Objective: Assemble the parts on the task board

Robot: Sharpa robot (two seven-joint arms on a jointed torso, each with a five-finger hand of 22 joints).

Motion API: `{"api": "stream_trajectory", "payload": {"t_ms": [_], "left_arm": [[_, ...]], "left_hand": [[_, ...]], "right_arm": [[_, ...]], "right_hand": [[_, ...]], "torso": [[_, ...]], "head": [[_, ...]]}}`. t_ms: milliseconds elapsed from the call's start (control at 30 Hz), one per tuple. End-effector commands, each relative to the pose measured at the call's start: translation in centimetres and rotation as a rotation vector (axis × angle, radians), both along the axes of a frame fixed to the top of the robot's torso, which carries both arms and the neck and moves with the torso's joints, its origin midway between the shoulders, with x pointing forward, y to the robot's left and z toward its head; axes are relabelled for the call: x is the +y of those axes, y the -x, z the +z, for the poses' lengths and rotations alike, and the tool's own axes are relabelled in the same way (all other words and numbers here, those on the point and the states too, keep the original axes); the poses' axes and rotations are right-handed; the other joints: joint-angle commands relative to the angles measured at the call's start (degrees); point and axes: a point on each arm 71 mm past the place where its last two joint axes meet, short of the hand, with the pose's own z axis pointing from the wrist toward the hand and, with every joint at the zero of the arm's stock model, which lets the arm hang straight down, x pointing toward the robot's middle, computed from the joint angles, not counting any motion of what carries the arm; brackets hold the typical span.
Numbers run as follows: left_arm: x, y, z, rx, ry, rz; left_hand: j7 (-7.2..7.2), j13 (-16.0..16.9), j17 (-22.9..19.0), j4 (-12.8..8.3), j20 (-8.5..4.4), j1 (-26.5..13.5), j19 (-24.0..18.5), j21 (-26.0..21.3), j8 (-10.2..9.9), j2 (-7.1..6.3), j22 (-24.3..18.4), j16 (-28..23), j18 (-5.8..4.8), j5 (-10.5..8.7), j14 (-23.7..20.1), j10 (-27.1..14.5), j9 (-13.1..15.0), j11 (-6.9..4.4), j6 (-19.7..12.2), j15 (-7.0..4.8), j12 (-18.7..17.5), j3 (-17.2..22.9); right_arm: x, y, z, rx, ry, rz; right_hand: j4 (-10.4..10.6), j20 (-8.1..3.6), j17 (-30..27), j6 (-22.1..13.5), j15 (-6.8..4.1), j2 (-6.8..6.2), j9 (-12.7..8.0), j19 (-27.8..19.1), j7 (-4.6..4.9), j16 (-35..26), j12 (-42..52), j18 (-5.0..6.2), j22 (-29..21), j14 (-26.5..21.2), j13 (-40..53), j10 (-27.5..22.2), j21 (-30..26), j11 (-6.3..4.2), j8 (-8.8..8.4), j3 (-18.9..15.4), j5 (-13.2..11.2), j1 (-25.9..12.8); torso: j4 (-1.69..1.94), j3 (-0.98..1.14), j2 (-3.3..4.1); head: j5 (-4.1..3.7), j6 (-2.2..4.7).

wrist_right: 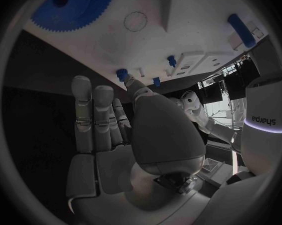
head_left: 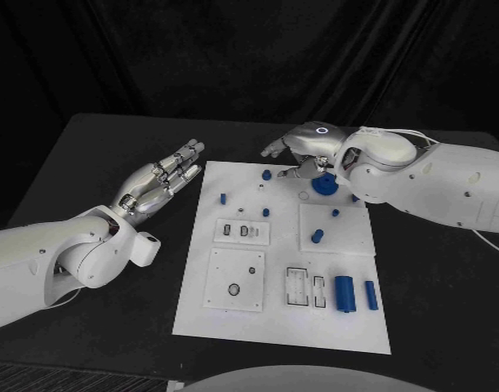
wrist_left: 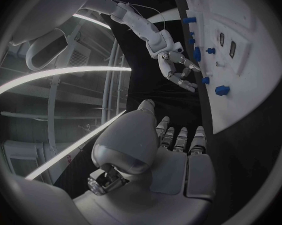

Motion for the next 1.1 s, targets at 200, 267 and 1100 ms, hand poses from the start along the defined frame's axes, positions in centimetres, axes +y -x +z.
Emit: {"api": "stream_trajectory", "payload": {"t_ms": [200,267,1100], "left_arm": [[0.5,0.6,1.7,-0.184,0.131,-0.021],[0.6,0.6,1.7,-0.184,0.130,-0.019],[0.0,0.4,1.6,-0.169,0.134,-0.038]], "left_hand": [[-0.03,-0.06,-0.07,-0.01,0.59,0.56,0.03,-0.20,0.33,0.19,-0.08,-0.21,0.93,0.23,-0.02,0.02,0.06,0.52,0.37,0.41,-0.38,0.21],[0.00,-0.06,-0.07,-0.02,0.61,0.57,0.03,-0.20,0.35,0.16,-0.08,-0.21,0.93,0.24,-0.02,0.02,0.08,0.56,0.49,0.43,-0.38,0.22],[0.14,-0.06,-0.07,-0.05,0.65,0.64,0.03,-0.20,0.40,0.12,-0.08,-0.21,0.93,0.32,-0.02,0.02,0.10,0.75,0.67,0.51,-0.38,0.32]], "right_arm": [[-3.8,2.0,4.7,-0.063,-0.105,-0.050],[-5.0,2.4,5.0,-0.035,-0.087,-0.089],[-11.4,3.0,0.0,0.108,0.068,-0.352]], "right_hand": [[0.48,0.08,-0.34,7.40,-0.29,0.49,0.58,0.54,1.32,0.06,7.61,0.40,1.51,0.14,2.35,13.80,0.61,-2.37,0.88,0.36,-0.29,-0.22],[0.86,-1.10,-8.20,8.55,-1.63,-0.37,0.71,-3.18,0.88,-6.87,15.52,1.32,-2.34,-4.05,7.42,18.32,-4.37,-4.53,0.87,-0.79,-1.10,-1.38],[5.10,-2.71,45.84,7.31,-3.27,0.31,1.53,12.75,0.19,32.07,82.99,-4.74,27.97,13.28,85.92,41.08,23.36,-6.47,-0.48,-5.54,-0.37,-9.17]], "torso": [[0.06,0.00,-0.02],[-0.17,-0.04,-0.04],[-0.60,0.14,-0.16]], "head": [[0.00,-0.07],[-0.14,0.00],[0.06,-0.26]]}}
